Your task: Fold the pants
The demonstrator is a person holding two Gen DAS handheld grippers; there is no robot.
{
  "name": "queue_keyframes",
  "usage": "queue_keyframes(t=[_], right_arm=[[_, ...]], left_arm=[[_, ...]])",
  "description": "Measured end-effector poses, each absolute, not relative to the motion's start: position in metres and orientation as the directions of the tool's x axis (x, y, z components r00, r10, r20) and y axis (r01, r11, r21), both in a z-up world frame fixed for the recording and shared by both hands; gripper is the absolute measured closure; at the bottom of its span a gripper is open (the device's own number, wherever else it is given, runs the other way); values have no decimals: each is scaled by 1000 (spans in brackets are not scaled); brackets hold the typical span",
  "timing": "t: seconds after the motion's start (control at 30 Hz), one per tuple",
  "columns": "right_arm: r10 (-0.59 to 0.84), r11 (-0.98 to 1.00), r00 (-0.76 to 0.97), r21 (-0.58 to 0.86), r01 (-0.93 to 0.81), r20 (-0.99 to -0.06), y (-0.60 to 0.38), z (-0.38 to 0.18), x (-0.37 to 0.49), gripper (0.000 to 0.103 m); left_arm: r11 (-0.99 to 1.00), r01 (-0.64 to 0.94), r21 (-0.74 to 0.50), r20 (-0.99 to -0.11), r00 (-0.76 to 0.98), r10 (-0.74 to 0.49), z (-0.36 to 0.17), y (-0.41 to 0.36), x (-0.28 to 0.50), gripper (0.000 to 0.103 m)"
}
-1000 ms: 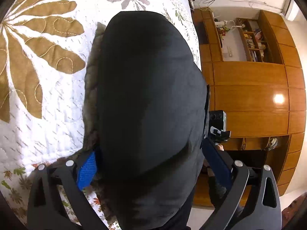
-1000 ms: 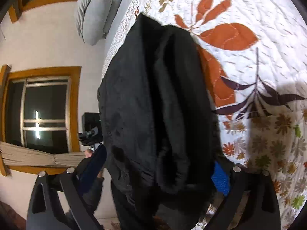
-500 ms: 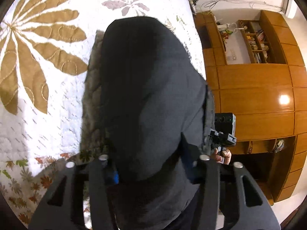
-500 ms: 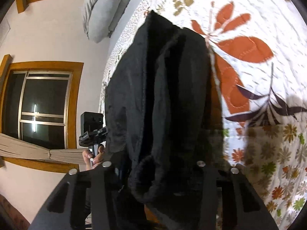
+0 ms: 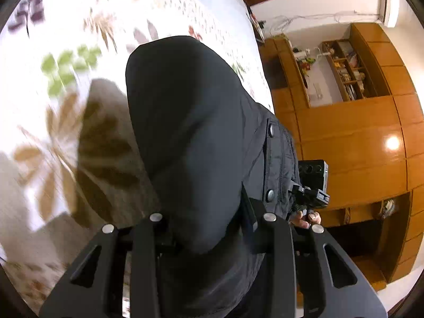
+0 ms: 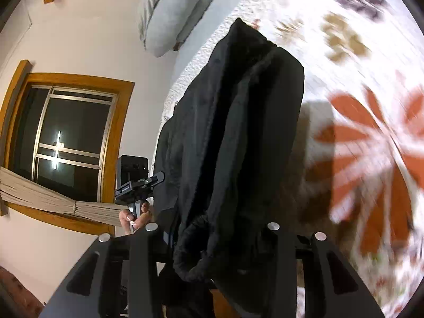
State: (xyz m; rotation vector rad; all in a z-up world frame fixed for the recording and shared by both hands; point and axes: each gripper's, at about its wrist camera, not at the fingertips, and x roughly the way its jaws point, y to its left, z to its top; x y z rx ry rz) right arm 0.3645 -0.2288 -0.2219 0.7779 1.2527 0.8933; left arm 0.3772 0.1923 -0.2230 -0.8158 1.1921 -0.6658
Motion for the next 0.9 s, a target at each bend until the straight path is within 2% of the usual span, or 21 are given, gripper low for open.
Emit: queue_keyframes(t=[0.27, 0.53, 0.77, 0.9], right_arm=[[877, 480, 69, 856, -192, -476, -153, -208, 466, 63], [844, 532, 29, 828, -175, -536, -100, -246, 541, 63], [834, 550, 19, 827, -117, -552, -102, -288, 566, 62], [834, 549, 16, 828, -117, -551, -94, -290, 572, 56]], left_arm=[[602, -16, -798, -578, 306, -757, -205, 257, 466, 70], [624, -149, -767, -637, 284, -716, -262, 308, 537, 69], [622, -145, -770, -636, 266, -725, -286, 315, 540, 62], [624, -143, -768, -637, 275, -721, -287, 315, 536, 59]])
